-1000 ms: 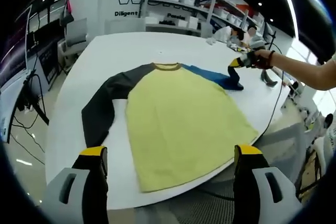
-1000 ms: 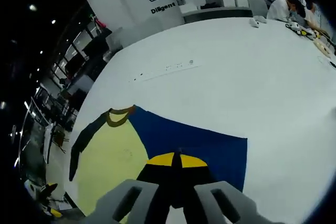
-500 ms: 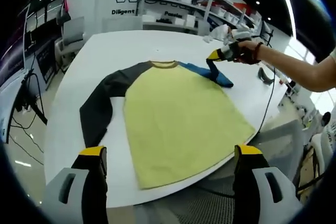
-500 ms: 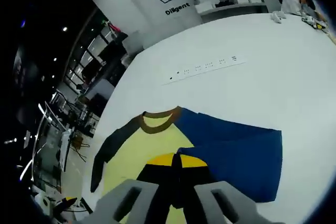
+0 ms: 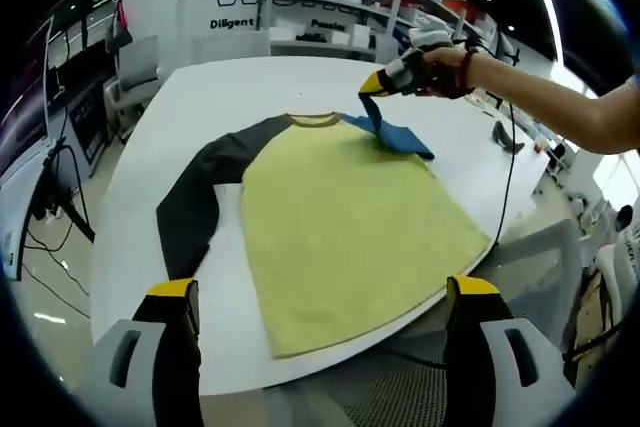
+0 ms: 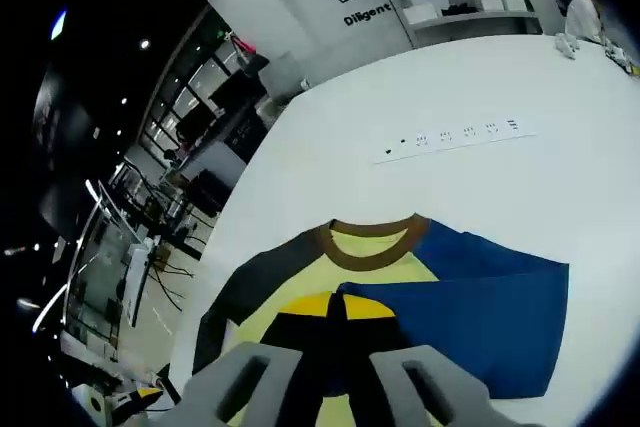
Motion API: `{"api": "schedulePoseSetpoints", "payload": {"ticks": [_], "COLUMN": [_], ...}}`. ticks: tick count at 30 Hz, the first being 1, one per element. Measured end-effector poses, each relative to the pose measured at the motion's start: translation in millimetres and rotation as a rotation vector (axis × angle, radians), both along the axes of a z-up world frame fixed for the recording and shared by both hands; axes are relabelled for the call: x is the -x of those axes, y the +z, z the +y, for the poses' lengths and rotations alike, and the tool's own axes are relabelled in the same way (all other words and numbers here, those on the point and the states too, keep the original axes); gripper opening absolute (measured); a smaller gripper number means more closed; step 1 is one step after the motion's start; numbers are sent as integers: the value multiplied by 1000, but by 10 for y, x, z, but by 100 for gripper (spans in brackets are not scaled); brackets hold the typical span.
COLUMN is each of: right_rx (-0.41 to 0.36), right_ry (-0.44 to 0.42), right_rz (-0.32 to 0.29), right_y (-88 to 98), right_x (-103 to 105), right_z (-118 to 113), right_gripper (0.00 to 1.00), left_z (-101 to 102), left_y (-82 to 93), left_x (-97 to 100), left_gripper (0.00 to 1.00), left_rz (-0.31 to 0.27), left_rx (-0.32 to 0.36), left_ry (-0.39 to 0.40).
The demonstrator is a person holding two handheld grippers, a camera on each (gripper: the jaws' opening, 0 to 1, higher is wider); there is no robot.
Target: Fold the garment on the visible template until the final outline fits inside the template.
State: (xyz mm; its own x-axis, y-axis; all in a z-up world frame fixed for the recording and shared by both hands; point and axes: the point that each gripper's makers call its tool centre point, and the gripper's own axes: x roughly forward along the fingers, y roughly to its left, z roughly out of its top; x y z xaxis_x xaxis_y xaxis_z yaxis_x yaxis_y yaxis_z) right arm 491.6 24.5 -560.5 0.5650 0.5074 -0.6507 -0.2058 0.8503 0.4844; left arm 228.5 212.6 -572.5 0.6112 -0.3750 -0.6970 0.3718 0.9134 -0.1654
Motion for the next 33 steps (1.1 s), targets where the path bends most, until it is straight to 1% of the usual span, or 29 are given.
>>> {"api": "schedulePoseSetpoints", "payload": {"ticks": [1,2,4,10,11,15,17,19,22,25,30,33], "right_rx": [3,3,6,1,5,1,1,10,14,0,13,13], "right_ry": [14,18,41,83,92,108,117,130,139,147,176,178], "right_rz": [-7,-8,0,11,10,18,23,18,30,34,31,38], "right_y": [21,23,15,-7,-18,-58,-71,-97,-149,-149,-179,-218], "right_x": [-8,-8,6,16,15,15,34,42,55,71,104,115], "right_z": [87,110,251,562,621,791,862,934,1022,1125,1236,1290], "right_gripper": [0,0,0,0,0,0,0,0,0,0,0,0], "left_z": [-4,-9,-17,-7,0,24,29,60,97,104,131,139], "left_y": [-4,-7,-6,15,23,108,150,141,108,103,87,84], "left_x": [0,3,6,20,27,16,8,1,15,25,45,43], "left_gripper": [99,99,99,99,99,99,99,99,99,99,99,99], "left_rz": [3,7,11,14,18,-1,-11,-13,-3,-2,0,0], "left_rx": [4,6,9,19,22,37,50,32,8,19,19,20], "left_ry": [0,-3,-6,-12,-10,0,2,2,2,10,19,23]}}
